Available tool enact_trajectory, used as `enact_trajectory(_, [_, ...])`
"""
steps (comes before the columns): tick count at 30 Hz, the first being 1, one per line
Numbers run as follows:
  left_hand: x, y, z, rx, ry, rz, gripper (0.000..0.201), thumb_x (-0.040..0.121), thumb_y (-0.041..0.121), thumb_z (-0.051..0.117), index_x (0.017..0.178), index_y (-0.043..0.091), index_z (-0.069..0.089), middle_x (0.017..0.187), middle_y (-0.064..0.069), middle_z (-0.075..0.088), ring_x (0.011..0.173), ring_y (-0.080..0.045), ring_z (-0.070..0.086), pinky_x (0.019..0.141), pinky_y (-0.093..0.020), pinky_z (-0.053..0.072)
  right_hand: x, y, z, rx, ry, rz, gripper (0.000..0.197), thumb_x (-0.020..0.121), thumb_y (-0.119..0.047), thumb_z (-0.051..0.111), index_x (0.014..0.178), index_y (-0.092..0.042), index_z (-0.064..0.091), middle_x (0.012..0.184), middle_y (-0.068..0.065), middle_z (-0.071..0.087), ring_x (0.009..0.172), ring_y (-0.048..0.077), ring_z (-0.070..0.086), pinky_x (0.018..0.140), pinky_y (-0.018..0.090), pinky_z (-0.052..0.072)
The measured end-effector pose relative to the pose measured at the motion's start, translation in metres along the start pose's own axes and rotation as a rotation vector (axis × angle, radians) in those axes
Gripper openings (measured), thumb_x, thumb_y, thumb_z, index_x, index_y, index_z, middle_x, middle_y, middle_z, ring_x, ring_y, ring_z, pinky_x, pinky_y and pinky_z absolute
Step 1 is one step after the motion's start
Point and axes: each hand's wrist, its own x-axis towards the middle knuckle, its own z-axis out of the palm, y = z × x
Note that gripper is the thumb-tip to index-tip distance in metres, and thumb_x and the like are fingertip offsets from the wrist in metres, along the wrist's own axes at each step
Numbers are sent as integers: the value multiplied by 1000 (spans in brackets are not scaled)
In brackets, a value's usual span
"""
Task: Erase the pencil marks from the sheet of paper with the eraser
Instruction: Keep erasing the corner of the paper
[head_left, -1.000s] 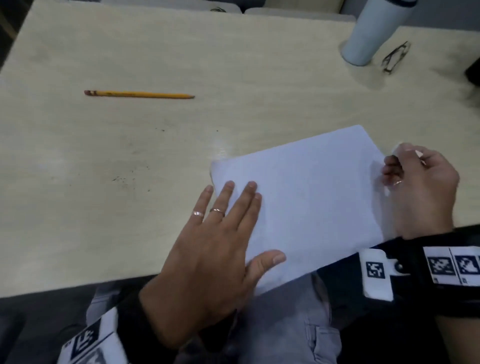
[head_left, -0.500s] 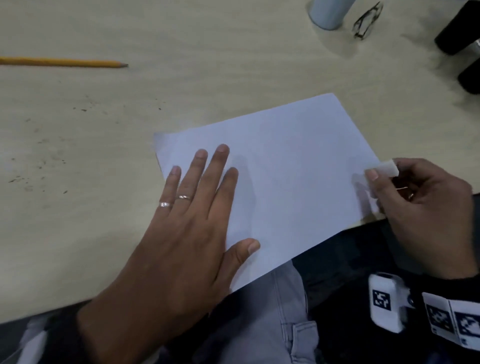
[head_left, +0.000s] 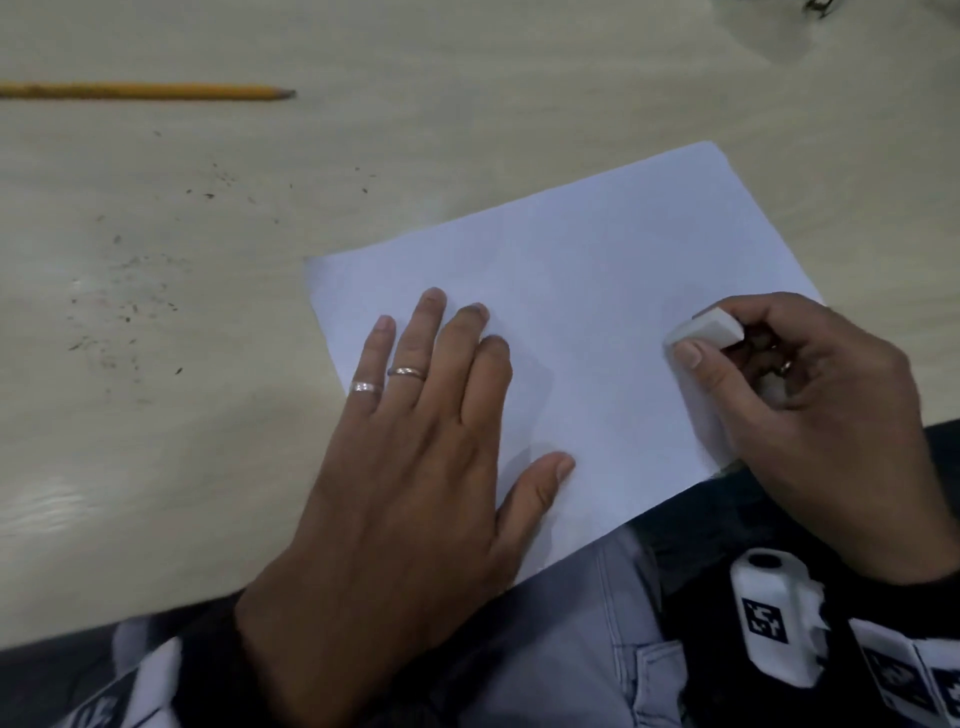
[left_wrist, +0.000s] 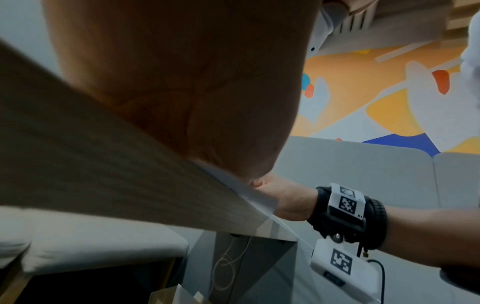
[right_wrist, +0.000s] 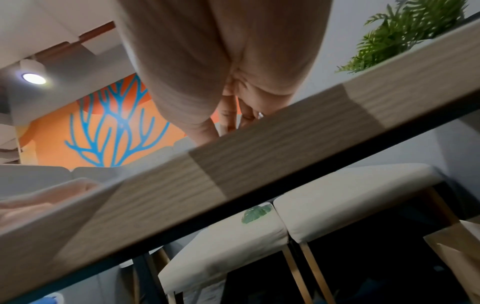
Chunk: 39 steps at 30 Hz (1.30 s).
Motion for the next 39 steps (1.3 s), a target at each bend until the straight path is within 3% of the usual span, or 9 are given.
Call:
enact_trajectory(5, [5, 2, 0, 26, -65, -16, 93, 105, 68, 30, 163, -4, 22, 173, -23, 10, 162, -38, 6, 127, -61, 17, -14, -34, 14, 1, -103, -124, 3, 94, -16, 79, 94, -16, 76, 84, -4, 70, 71, 16, 63, 67, 22, 46])
enact_trajectory(8, [8, 1, -2, 35, -87, -5, 96, 104, 72, 25, 165, -2, 15, 174, -21, 5, 163, -36, 2, 127, -61, 16, -17, -36, 25, -76, -195, -239, 7, 95, -12, 77, 88, -13, 74, 76, 3, 60, 68, 17, 54, 66, 25, 41])
enact_trajectory(12, [10, 2, -3, 37, -115, -11, 98, 103, 74, 21, 165, -2, 13, 174, -20, 2, 163, -34, -1, 127, -61, 14, 10, -1, 1, -101, -2, -98, 16, 96, -10, 76, 81, -13, 74, 72, 9, 62, 67, 24, 55, 66, 43, 44])
enact_trajectory(17, [12, 1, -2, 10, -127, -13, 100, 102, 75, 23, 165, -1, 13, 175, -20, 2, 163, -33, -1, 127, -60, 14, -12, -30, 21, -77, -111, -195, 12, 94, -10, 76, 82, -13, 75, 73, 3, 61, 66, 20, 54, 64, 31, 43])
enact_trajectory(20, [13, 0, 0, -1, -121, 1, 100, 101, 75, 25, 165, -1, 18, 175, -19, 5, 163, -32, 3, 127, -61, 16, 5, 4, -2, -101, 10, -95, 13, 95, -9, 77, 82, -9, 75, 72, 6, 62, 66, 21, 55, 65, 32, 43])
enact_trajectory(24, [12, -1, 3, -41, -73, -2, 99, 98, 74, 33, 163, -1, 28, 174, -17, 14, 162, -34, 13, 125, -64, 22, 11, 41, -46, 43, 256, 80, 7, 98, -19, 80, 98, -12, 80, 81, 6, 76, 66, 32, 63, 64, 47, 53])
enact_trajectory(29, [14, 4, 10, -43, 33, -18, 92, 92, 63, 46, 153, -6, 45, 168, -22, 30, 156, -42, 29, 120, -69, 27, 4, 65, -80, 84, 469, 231, 32, 99, -47, 73, 108, -17, 77, 85, -18, 77, 71, 2, 67, 68, 16, 55])
enact_trajectory(35, [17, 7, 15, -17, 111, -19, 83, 93, 54, 50, 145, -10, 52, 163, -28, 36, 152, -49, 34, 119, -70, 27, 6, 45, -67, 30, 305, 137, 8, 98, -23, 76, 100, -15, 76, 83, -1, 74, 69, 21, 63, 64, 24, 51])
enact_trajectory(39, [19, 6, 14, 9, 68, -15, 98, 91, 70, 45, 159, 1, 39, 172, -16, 25, 158, -40, 24, 123, -66, 23, -8, 8, -33, -35, -27, -37, 7, 93, -16, 77, 88, -20, 74, 73, -6, 62, 62, 12, 55, 61, 22, 44])
